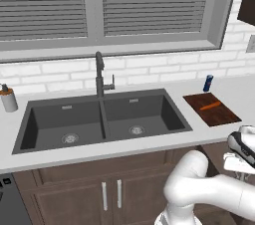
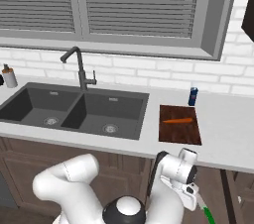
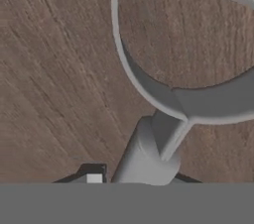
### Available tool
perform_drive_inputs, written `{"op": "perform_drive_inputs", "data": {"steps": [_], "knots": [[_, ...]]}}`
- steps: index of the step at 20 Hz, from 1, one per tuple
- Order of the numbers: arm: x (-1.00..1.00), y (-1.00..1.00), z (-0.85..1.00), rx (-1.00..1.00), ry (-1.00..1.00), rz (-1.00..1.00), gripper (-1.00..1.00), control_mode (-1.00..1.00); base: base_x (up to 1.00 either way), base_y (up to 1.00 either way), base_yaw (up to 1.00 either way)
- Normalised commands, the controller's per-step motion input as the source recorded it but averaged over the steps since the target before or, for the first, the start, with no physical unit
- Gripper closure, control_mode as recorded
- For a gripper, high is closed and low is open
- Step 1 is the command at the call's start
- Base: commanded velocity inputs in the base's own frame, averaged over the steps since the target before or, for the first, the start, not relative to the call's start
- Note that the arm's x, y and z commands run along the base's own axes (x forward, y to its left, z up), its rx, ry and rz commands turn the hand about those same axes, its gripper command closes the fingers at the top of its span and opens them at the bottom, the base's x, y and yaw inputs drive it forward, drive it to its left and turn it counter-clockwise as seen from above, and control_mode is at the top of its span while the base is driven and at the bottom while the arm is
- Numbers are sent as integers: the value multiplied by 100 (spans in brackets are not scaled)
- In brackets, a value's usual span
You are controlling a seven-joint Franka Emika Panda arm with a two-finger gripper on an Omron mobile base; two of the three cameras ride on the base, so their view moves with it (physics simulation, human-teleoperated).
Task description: Place the appropriate cutting tool for cutting the carrot skin on the cutting board.
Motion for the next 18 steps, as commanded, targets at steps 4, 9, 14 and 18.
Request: {"op": "perform_drive_inputs", "data": {"steps": [4, 9, 14, 18], "knots": [[-23, 0, 37, 0, 0, -6, 100, -100, 0, 0, 0], [-59, -10, 91, 0, 0, -4, 100, -100, 0, 0, 0], [-71, 0, 99, 0, 0, -1, 100, -100, 0, 0, 0], [-34, 1, 100, -1, -3, 0, 100, -100, 0, 0, 0]]}}
